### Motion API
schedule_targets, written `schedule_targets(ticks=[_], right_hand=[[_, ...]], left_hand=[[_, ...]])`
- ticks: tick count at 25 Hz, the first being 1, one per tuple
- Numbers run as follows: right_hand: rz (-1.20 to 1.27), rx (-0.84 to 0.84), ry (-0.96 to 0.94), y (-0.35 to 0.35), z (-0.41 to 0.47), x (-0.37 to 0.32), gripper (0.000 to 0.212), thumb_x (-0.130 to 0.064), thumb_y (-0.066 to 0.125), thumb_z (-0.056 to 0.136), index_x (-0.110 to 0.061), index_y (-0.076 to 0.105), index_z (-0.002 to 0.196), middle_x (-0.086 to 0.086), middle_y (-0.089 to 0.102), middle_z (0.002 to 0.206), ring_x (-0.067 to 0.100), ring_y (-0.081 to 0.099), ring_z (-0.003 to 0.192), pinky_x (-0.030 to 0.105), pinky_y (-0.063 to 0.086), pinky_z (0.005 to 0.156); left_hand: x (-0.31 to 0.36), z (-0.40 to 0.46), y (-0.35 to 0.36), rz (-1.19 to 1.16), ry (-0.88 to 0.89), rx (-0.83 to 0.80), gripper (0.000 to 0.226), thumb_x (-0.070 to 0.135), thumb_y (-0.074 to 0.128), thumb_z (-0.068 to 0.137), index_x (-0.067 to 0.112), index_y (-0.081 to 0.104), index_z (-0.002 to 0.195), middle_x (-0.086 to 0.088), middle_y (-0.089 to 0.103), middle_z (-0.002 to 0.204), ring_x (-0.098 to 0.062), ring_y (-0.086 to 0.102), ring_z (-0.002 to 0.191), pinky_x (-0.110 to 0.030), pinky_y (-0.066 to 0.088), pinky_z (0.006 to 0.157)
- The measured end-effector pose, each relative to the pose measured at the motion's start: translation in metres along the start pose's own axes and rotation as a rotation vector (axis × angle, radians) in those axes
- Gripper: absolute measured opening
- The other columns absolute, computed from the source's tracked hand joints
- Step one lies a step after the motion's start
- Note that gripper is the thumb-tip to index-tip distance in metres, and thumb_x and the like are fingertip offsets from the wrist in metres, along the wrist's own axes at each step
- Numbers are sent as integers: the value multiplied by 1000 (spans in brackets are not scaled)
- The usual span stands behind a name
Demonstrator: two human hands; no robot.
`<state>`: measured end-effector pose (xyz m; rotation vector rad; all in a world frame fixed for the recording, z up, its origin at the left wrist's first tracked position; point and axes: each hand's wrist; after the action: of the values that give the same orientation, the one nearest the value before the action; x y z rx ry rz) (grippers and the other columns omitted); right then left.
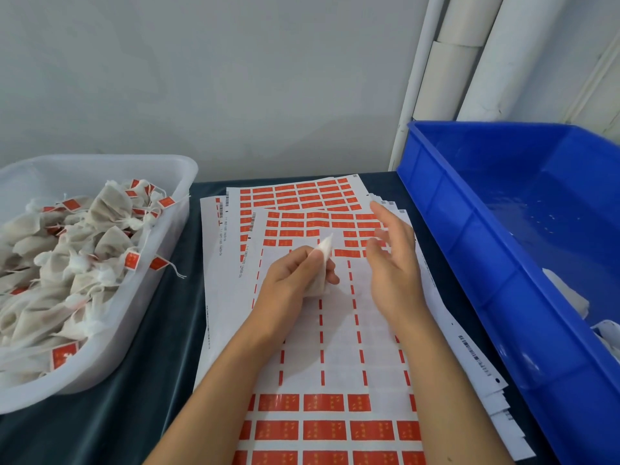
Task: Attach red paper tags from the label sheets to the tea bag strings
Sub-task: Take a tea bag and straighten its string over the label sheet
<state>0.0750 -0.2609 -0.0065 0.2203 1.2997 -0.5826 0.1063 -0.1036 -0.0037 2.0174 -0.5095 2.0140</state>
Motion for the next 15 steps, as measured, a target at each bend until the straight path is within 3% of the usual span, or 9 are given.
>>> schedule_targets(ticks=[3,6,8,10,15], right_hand=[[-105,-159,-156,2,-2,-1,45,-32,46,110,-62,41,142,-41,34,148,-12,34,141,18,41,104],[-109,-299,-91,4,-6,-2,28,-42,48,107,-56,56,130,-40,52,134,-17,46,125,13,45,93],[-103,-246,-65,5,-7,-1,14,-37,55,105,-45,66,111,-33,64,112,-10,58,110,12,53,86],[-109,-153,-79,4,-6,-4,12,-33,62,102,-42,67,96,-31,67,98,-8,62,100,5,50,76],[-241,84,-151,0,-6,-1,23,-27,68,99,-42,61,83,-31,66,86,-5,63,93,4,45,72]], left_hand=[[0,1,1,5,18,-1,31,40,51,106,18,72,97,1,75,93,-25,70,98,-41,55,101],[-2,4,-1,-16,38,-33,30,32,50,108,14,72,97,-5,72,88,-24,69,89,-41,55,95],[-4,5,-2,1,53,-57,32,31,48,109,15,73,95,-5,71,85,-19,67,83,-34,56,88],[-5,5,-2,29,59,-76,34,33,48,109,17,74,94,-3,71,84,-15,66,80,-28,55,84],[-11,7,1,213,84,-120,36,45,44,109,32,72,90,4,69,83,-11,63,75,-11,50,68]])
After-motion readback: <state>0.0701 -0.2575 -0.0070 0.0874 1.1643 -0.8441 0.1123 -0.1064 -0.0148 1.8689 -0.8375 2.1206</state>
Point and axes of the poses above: each hand's wrist, its own z-axis towards the middle knuckle, its own y-axis out of the palm, x = y × z
